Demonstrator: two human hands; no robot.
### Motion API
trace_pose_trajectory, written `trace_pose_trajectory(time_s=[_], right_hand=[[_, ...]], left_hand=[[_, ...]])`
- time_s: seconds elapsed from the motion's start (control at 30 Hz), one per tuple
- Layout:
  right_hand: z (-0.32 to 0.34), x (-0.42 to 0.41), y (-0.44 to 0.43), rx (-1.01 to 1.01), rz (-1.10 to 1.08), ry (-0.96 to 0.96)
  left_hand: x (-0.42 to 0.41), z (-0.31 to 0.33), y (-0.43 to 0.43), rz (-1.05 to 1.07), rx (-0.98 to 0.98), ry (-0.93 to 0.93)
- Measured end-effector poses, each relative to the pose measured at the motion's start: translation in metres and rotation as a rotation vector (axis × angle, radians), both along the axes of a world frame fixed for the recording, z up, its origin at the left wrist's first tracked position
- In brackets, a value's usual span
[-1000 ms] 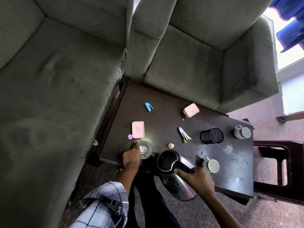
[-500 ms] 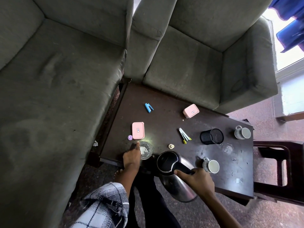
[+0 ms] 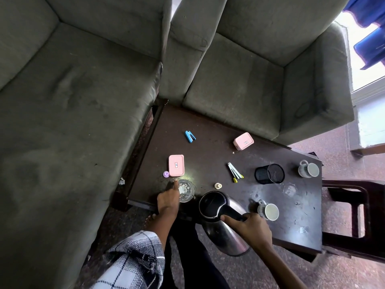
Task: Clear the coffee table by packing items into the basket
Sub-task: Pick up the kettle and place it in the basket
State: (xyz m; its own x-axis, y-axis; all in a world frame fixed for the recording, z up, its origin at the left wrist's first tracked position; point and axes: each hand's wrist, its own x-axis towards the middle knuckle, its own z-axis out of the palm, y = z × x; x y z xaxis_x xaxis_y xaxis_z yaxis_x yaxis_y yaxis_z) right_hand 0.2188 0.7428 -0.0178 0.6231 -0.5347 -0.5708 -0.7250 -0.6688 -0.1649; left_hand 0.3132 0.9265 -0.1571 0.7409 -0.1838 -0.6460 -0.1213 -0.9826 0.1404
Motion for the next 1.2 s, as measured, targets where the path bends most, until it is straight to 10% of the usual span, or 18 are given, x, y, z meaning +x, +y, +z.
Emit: trace_pose_trajectory(time_s=[1.2], right_hand=[[0.004, 0.0061, 0.0017, -0.009, 0.009, 0.033]], left_hand=[[-0.0012, 0.0006, -0.0001, 0.042, -0.016, -0.024]])
